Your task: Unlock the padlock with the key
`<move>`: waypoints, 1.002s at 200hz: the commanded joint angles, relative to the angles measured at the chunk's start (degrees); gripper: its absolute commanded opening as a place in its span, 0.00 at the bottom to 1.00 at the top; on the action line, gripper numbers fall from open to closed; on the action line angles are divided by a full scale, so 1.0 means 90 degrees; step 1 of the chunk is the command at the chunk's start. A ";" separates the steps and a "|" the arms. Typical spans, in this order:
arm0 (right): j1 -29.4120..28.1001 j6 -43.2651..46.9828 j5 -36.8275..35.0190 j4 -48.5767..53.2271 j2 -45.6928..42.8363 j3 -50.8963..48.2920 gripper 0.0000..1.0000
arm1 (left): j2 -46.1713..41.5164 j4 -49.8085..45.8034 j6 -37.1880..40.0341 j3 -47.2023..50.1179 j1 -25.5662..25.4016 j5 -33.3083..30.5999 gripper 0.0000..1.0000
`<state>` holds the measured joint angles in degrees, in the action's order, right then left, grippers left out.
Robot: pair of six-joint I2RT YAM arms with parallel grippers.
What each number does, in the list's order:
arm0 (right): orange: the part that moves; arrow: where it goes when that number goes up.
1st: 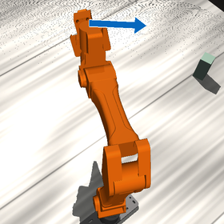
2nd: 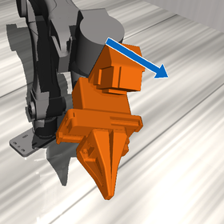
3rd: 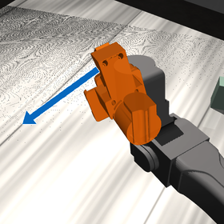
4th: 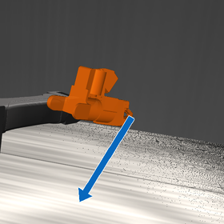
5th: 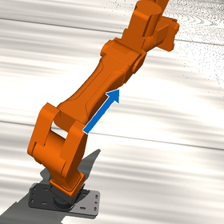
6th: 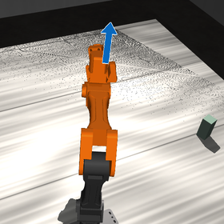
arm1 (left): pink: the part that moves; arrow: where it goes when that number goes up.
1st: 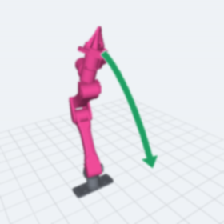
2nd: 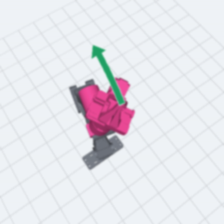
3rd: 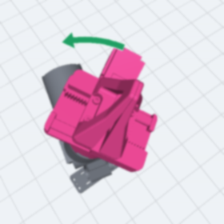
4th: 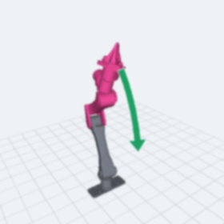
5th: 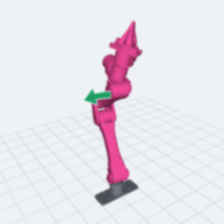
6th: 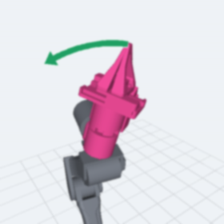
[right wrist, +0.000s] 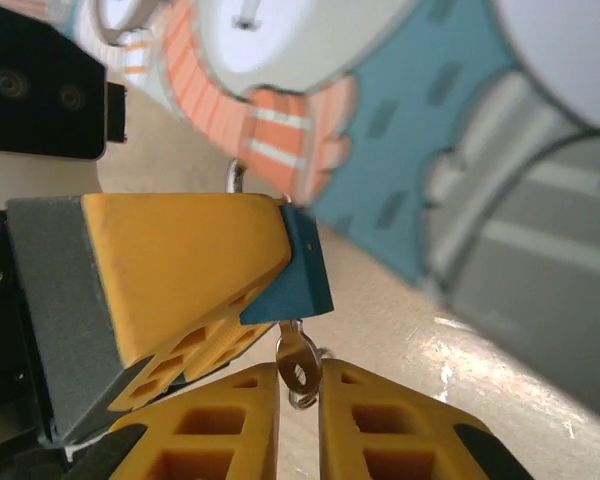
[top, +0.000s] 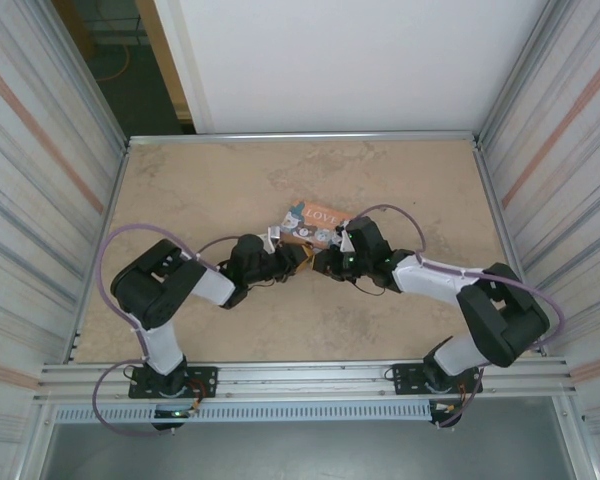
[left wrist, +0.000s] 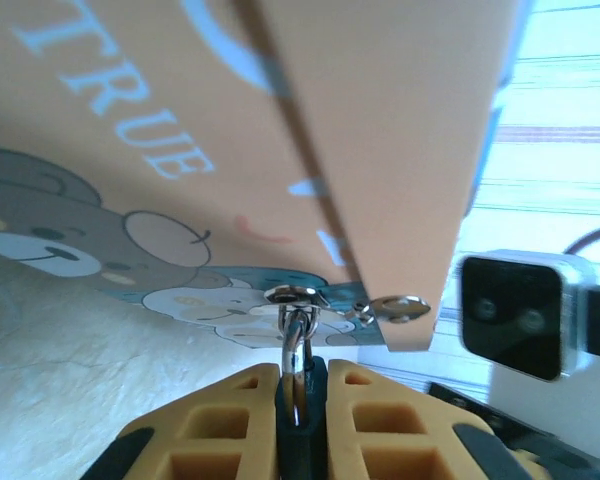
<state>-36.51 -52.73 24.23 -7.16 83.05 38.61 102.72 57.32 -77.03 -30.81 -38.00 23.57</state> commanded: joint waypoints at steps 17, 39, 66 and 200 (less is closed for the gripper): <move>0.0013 0.0602 -0.0242 0.0725 -0.0691 -0.0066 0.43 | -0.0375 -0.0798 0.0271 -0.0034 -0.0007 -0.0226 0.00; 0.0013 0.0991 -0.0540 0.1221 -0.1064 -0.0032 0.54 | -0.0457 -0.0935 0.0222 -0.0080 -0.0008 -0.0231 0.00; -0.0017 0.1552 -0.1066 0.1785 -0.1535 0.0062 0.67 | -0.0619 -0.1097 0.0173 -0.0121 -0.0010 -0.0239 0.00; -0.0366 0.3874 -0.1891 0.1008 -0.2936 -0.0212 0.92 | -0.1359 -0.2501 -0.0002 -0.0306 0.0014 -0.0390 0.00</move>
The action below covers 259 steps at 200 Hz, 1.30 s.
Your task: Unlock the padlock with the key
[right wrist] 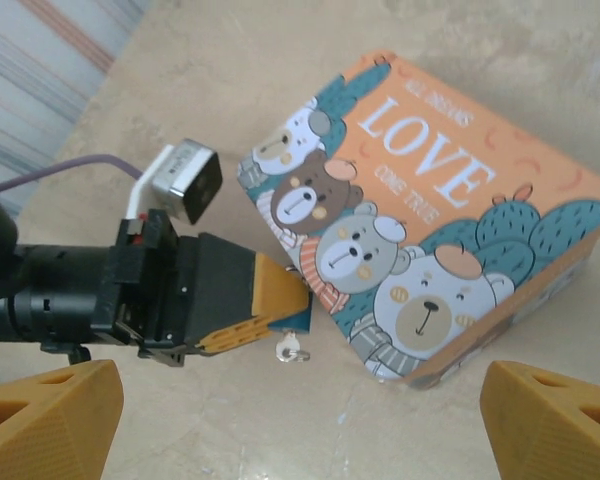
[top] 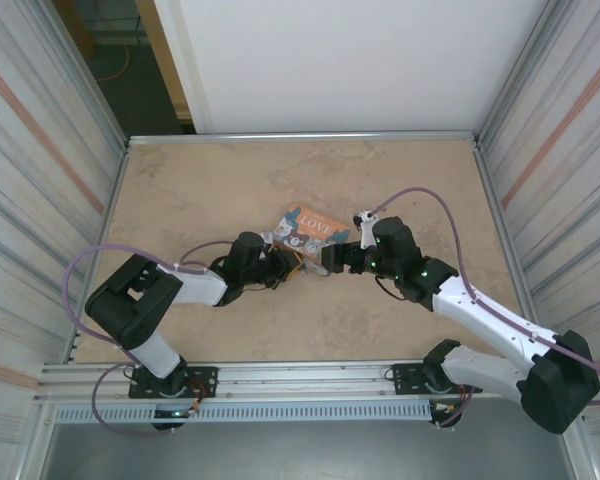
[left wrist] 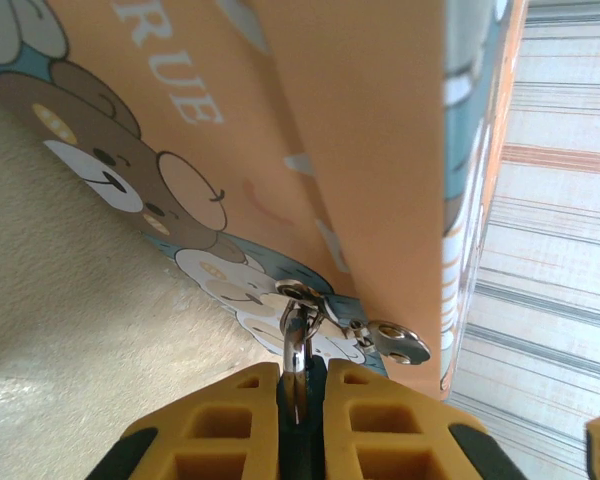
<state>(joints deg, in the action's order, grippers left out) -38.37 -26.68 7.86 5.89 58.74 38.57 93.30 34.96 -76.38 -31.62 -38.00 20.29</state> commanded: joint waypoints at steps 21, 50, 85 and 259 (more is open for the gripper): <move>-0.0532 0.2097 -0.0437 -0.0536 -0.0629 -0.0327 0.92 | -0.0327 -0.0088 -0.0164 -0.0247 0.0019 0.0036 0.00; -0.0970 0.3897 -0.1007 -0.0288 -0.0752 -0.0222 0.93 | -0.0328 -0.0106 -0.0330 -0.0273 0.0022 0.0112 0.00; -0.1350 0.5237 -0.1747 -0.0194 -0.0815 -0.0201 0.93 | -0.0280 -0.0289 -0.0408 -0.0421 0.0017 0.0276 0.00; -0.2766 0.6122 -0.3272 -0.2121 -0.0657 -0.1933 0.88 | -0.0420 -0.1905 -0.1080 -0.1105 -0.0192 0.0101 0.00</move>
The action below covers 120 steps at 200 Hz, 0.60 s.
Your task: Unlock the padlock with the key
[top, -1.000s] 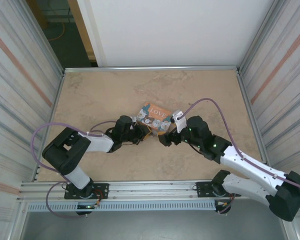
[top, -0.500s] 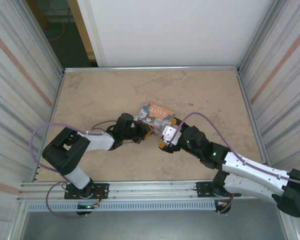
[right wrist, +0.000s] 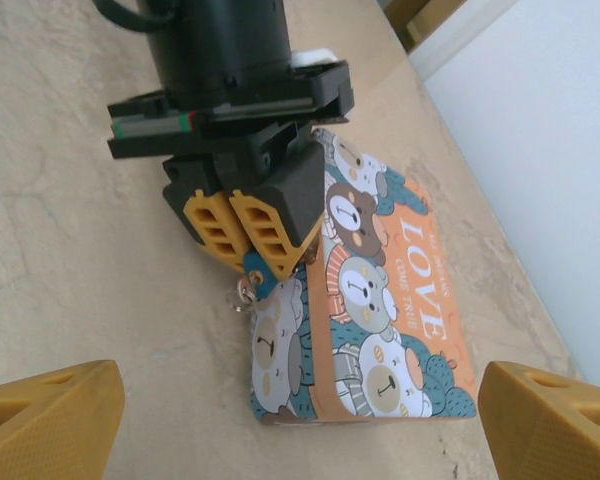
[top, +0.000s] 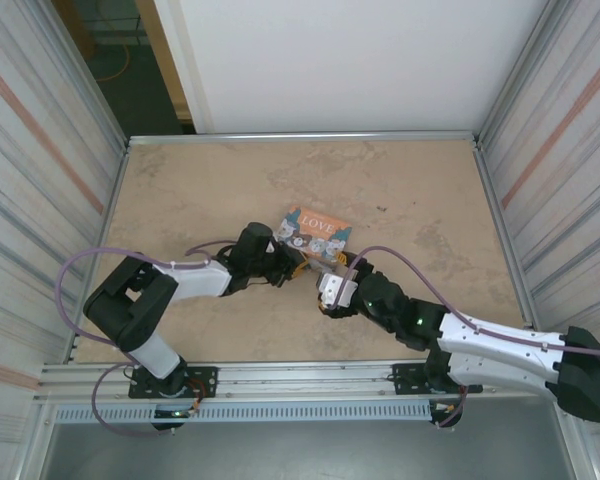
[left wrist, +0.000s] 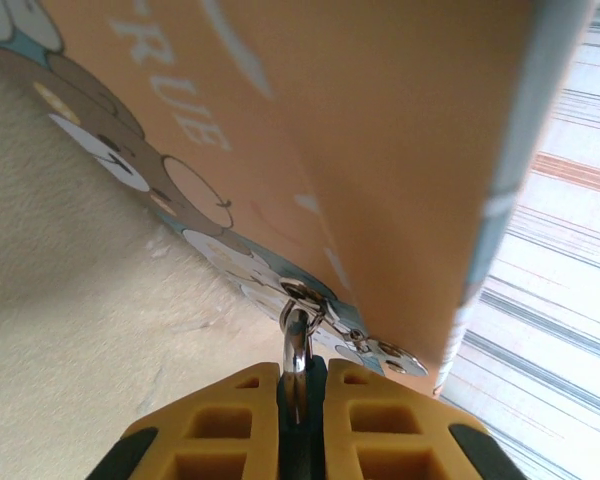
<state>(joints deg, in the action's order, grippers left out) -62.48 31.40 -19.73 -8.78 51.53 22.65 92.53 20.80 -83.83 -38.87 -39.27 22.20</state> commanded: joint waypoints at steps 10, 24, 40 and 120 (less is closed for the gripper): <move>-0.0125 -0.0354 -0.0253 -0.0568 0.0241 -0.0233 0.87 | -0.0340 -0.0682 -0.0261 -0.0432 -0.0055 -0.0097 0.00; -0.0169 -0.0354 -0.0326 -0.0723 0.0382 -0.0320 0.85 | -0.0340 -0.1105 -0.0279 -0.0623 -0.0061 -0.0075 0.00; -0.0172 -0.0317 -0.0384 -0.0940 0.0534 -0.0390 0.82 | -0.0345 -0.1472 -0.0373 -0.0774 -0.0093 -0.0101 0.00; 0.0089 -0.0210 -0.0113 -0.2241 0.1938 -0.0374 0.69 | -0.0281 -0.1773 -0.0812 -0.0865 -0.0178 -0.0054 0.00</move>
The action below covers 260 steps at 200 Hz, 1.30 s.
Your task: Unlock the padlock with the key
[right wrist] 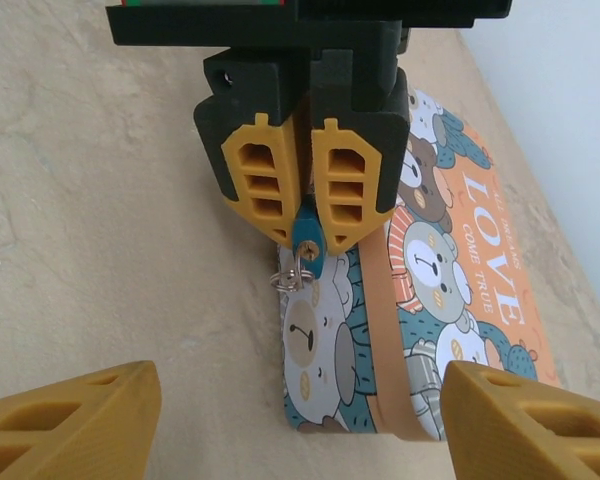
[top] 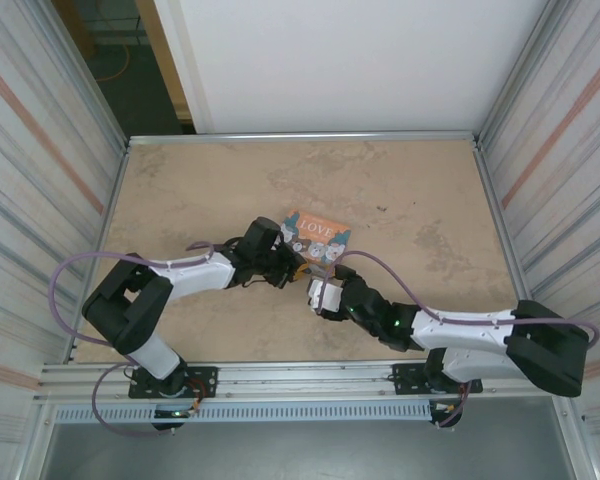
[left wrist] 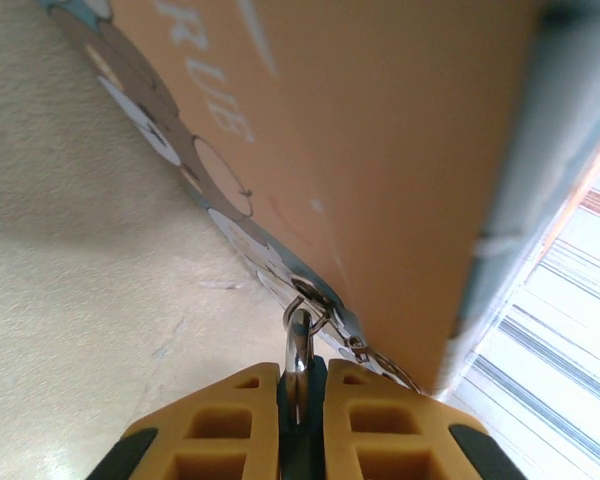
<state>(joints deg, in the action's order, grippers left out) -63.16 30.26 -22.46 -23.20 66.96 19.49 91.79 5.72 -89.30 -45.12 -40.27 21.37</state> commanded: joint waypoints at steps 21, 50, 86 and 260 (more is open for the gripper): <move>0.0346 -0.0167 0.0445 -0.0759 0.0393 0.0035 0.63 | -0.0180 -0.0051 -0.0195 -0.0170 -0.0078 0.0050 0.00; 0.0503 -0.0140 0.0624 -0.0772 0.0622 0.0160 0.54 | -0.0125 -0.0006 -0.0200 -0.0162 -0.0086 0.0088 0.00; 0.0533 -0.0138 0.0597 -0.0873 0.0896 0.0266 0.46 | -0.0037 0.0145 -0.0252 -0.0162 -0.0105 0.0176 0.00; 0.0538 -0.0343 0.0476 -0.1221 0.1658 0.0609 0.15 | 0.0080 0.0281 -0.0261 -0.0152 -0.0137 0.0287 0.00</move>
<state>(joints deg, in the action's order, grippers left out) -58.74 29.02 -17.78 -32.99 80.95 23.49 92.16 6.22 -90.54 -45.12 -40.99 21.96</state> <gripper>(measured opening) 0.178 0.137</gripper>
